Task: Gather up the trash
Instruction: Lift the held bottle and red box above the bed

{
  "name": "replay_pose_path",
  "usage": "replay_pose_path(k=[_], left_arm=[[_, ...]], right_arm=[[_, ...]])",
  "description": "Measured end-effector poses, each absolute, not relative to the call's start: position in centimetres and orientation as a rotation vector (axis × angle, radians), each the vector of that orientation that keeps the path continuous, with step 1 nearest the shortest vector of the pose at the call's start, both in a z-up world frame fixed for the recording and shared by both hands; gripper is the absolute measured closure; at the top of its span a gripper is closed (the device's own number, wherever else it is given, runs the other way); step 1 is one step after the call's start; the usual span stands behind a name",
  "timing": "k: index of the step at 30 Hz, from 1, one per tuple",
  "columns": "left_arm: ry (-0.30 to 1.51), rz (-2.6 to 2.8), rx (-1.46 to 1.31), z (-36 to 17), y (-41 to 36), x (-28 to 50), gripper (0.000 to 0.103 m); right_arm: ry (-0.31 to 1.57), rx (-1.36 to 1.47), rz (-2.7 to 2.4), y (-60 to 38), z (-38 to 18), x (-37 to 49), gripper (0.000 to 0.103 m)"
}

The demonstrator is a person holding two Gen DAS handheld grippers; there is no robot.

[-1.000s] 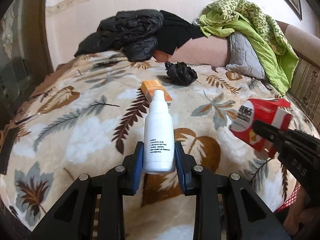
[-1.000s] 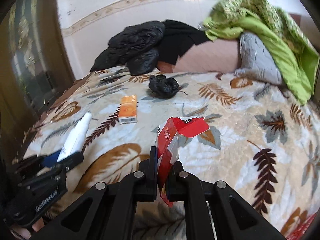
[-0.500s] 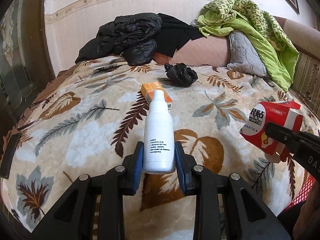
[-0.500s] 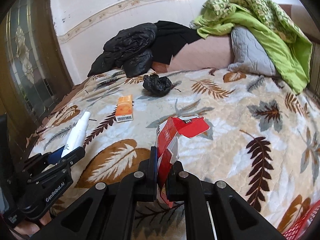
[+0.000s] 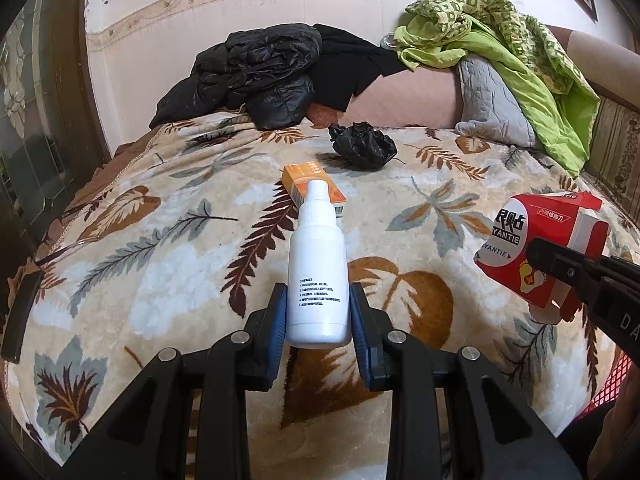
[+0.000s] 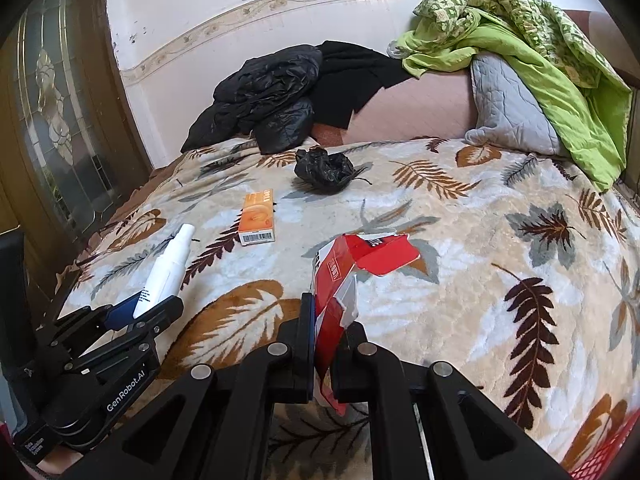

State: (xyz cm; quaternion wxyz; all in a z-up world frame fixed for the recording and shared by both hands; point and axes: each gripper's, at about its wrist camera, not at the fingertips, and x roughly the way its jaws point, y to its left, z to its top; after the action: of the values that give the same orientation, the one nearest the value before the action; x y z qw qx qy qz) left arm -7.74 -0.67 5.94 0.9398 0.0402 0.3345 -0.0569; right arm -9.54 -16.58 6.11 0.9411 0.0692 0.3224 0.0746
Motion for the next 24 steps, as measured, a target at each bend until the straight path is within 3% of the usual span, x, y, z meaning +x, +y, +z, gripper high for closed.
replay_pose_path(k=[24], left_arm=[[0.675,-0.117,0.098,6.01,-1.05,-7.82,0.074]], right_arm=[[0.655,0.144,0.156,-16.70,6.19,-9.54,0.097]])
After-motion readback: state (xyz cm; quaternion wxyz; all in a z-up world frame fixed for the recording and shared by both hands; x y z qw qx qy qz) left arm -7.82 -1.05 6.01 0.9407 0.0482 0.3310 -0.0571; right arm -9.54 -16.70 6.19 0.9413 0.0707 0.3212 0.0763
